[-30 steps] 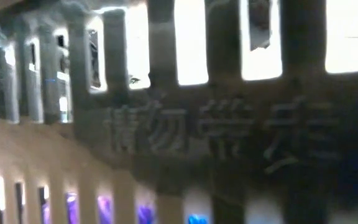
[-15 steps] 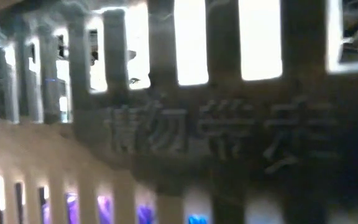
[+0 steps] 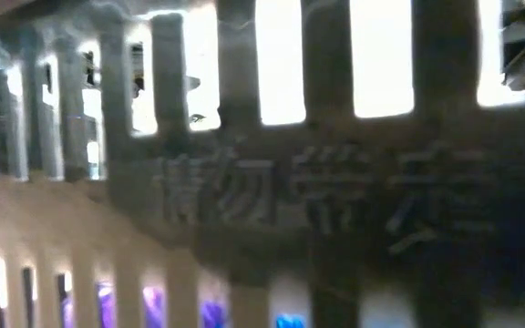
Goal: Pick & Place Office Desk Supplies
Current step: Put the left black rubber band into the yellow bin
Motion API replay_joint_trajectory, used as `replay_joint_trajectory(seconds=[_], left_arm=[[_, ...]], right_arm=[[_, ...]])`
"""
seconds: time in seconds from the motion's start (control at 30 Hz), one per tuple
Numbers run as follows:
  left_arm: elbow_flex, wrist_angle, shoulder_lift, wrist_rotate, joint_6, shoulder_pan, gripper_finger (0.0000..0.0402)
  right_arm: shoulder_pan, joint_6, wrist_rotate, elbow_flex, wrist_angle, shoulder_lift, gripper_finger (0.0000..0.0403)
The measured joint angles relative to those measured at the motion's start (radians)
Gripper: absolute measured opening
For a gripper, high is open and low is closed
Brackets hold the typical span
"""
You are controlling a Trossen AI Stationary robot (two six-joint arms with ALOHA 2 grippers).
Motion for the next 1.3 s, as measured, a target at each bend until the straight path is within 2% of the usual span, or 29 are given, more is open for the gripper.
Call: replay_joint_trajectory(seconds=[0.27, 0.67, 0.87, 1.0, 1.13, 1.3], left_arm=[[0.000, -0.004, 0.000, -0.015, 0.000, 0.000, 0.0267], [0.000, -0.008, 0.000, -0.015, 0.000, 0.001, 0.0267], [0.000, -0.008, 0.000, -0.015, 0.000, 0.001, 0.0267], [0.000, -0.008, 0.000, -0.015, 0.000, 0.001, 0.0267], [0.000, -0.010, 0.000, -0.015, 0.000, 0.001, 0.0267], [0.000, -0.010, 0.000, -0.015, 0.000, 0.001, 0.0267]], right_arm=[[0.000, -0.073, 0.028, -0.003, 0.137, 0.008, 0.0190], [0.002, -0.096, -0.046, -0.001, 0.140, 0.109, 0.0137], [0.021, -0.104, -0.009, 0.003, 0.122, 0.147, 0.0118], [0.037, -0.102, 0.046, 0.004, 0.101, 0.159, 0.0086], [0.041, -0.074, 0.063, 0.004, 0.080, 0.160, 0.0018], [0.041, -0.056, 0.061, 0.025, 0.066, 0.165, 0.0004]])
